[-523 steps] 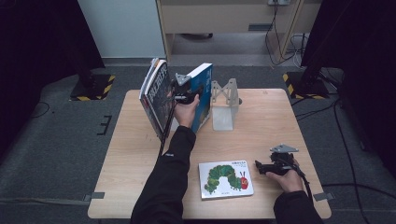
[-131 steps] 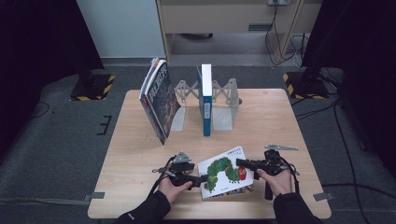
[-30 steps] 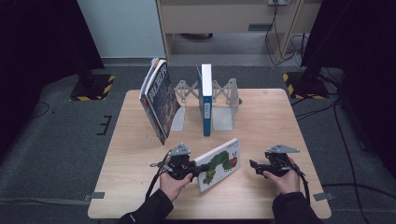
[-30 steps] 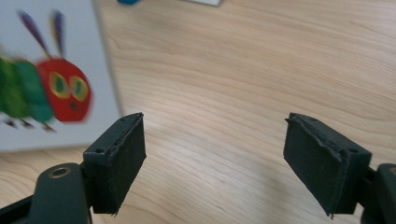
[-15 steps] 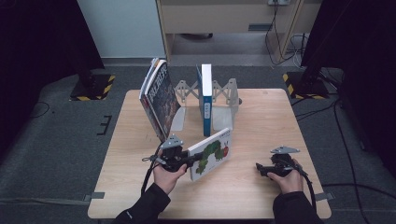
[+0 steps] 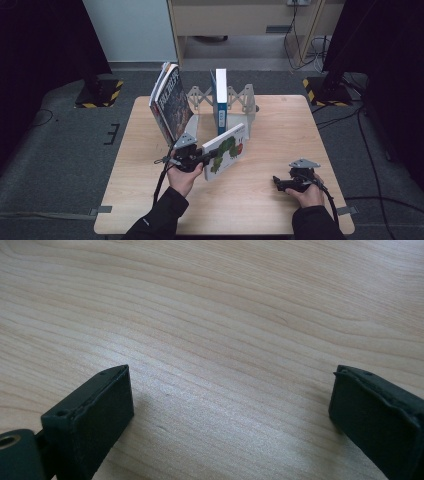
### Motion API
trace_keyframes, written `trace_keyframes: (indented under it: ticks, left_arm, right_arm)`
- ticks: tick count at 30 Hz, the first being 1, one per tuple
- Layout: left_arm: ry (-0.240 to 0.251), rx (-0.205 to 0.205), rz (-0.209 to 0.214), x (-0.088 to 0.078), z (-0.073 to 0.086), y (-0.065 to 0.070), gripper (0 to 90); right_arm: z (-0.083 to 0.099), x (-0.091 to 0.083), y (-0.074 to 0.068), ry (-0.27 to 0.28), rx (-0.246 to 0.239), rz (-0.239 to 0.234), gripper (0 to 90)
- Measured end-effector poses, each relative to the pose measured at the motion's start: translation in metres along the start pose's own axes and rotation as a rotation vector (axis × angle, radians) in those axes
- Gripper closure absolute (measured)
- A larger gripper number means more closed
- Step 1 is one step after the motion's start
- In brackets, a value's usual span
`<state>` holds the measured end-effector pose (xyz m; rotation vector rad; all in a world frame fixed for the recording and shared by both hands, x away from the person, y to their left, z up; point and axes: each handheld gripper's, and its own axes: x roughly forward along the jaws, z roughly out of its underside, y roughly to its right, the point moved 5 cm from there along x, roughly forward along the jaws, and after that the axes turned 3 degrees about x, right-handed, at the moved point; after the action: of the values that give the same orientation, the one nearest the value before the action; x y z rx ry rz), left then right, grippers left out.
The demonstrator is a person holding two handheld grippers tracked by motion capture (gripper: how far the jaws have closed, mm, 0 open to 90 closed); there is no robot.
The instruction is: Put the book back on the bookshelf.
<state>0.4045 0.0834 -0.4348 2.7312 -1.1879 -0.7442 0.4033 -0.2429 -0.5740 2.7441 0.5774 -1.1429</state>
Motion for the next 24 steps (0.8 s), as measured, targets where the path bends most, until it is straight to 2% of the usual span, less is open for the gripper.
trace_keyframes:
  ticks: [2,8,11,14,21,24]
  left_arm:
    - [0.017,-0.006,-0.010,0.002,-0.004,-0.001,74.6]
    - [0.040,0.017,-0.062,0.009,-0.016,-0.002,74.6]
    - [0.066,0.002,-0.065,0.014,-0.023,-0.003,74.6]
    - [0.079,0.006,-0.069,0.019,-0.030,-0.003,74.6]
    - [0.094,0.029,-0.123,0.032,-0.039,-0.006,74.6]
    - [0.101,0.024,-0.122,0.040,-0.042,-0.006,74.6]
  right_arm:
    - [0.000,0.000,0.000,0.000,0.001,0.000,4.1]
    - [0.000,0.000,0.000,0.000,0.002,0.000,4.0]
    - [0.000,0.000,0.000,0.000,0.001,0.000,4.0]
    - [0.000,0.000,0.000,0.000,0.001,0.000,4.0]
    - [0.000,0.000,0.000,0.000,0.001,-0.001,3.9]
    - [0.000,0.000,0.000,0.000,0.002,-0.001,3.9]
